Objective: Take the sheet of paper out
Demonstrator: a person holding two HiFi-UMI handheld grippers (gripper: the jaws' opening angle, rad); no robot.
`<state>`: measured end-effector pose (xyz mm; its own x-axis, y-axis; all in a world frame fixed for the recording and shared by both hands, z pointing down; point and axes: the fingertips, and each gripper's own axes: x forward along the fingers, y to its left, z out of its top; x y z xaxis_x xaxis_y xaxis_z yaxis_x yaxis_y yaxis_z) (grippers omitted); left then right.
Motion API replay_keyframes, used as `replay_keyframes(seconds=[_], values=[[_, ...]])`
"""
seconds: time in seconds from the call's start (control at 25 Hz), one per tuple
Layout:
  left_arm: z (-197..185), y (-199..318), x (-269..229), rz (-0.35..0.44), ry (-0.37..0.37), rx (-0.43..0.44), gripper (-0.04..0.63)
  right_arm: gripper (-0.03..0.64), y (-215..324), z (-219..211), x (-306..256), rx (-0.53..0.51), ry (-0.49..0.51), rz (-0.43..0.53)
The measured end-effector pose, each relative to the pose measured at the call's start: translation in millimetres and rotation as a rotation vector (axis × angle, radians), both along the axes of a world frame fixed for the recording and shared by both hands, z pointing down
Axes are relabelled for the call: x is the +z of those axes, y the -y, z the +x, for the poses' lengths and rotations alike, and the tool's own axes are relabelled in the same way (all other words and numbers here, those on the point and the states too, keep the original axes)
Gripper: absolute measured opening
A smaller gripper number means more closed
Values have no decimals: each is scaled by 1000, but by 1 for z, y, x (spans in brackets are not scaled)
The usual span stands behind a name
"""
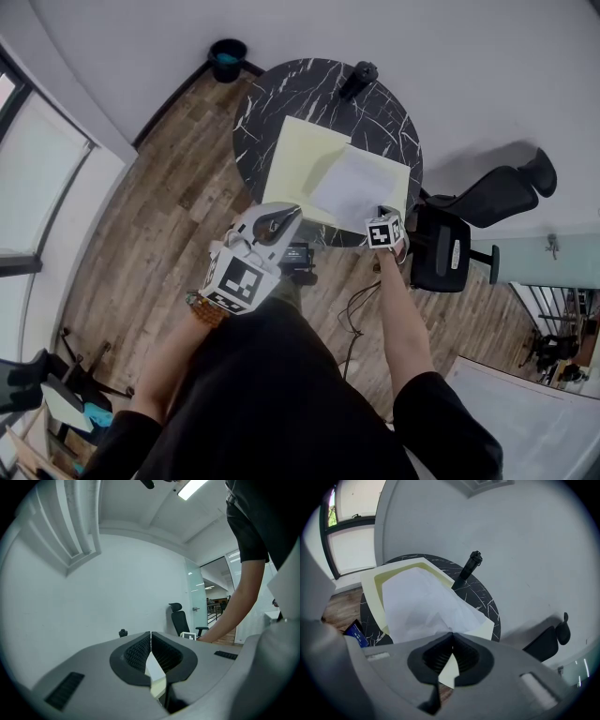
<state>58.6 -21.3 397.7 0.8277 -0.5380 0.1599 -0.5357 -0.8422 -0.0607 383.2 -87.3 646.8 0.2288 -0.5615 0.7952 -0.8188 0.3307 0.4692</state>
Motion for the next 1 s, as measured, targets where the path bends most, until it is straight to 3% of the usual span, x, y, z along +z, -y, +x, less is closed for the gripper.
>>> replay_keyframes(seconds=[0.36, 0.76, 0.88, 1.0], values=[[2, -6, -16, 58, 3, 29, 15, -2, -13, 1, -12, 39, 32, 59], [0, -15, -10, 46, 8, 34, 15, -2, -26, -16, -22, 19, 48, 90], [-3, -19, 2, 8, 5, 24, 15, -2, -27, -24, -25, 43, 95, 117], [-4, -17, -5, 36, 3, 38, 15, -2, -23, -33, -28, 61, 142, 145]])
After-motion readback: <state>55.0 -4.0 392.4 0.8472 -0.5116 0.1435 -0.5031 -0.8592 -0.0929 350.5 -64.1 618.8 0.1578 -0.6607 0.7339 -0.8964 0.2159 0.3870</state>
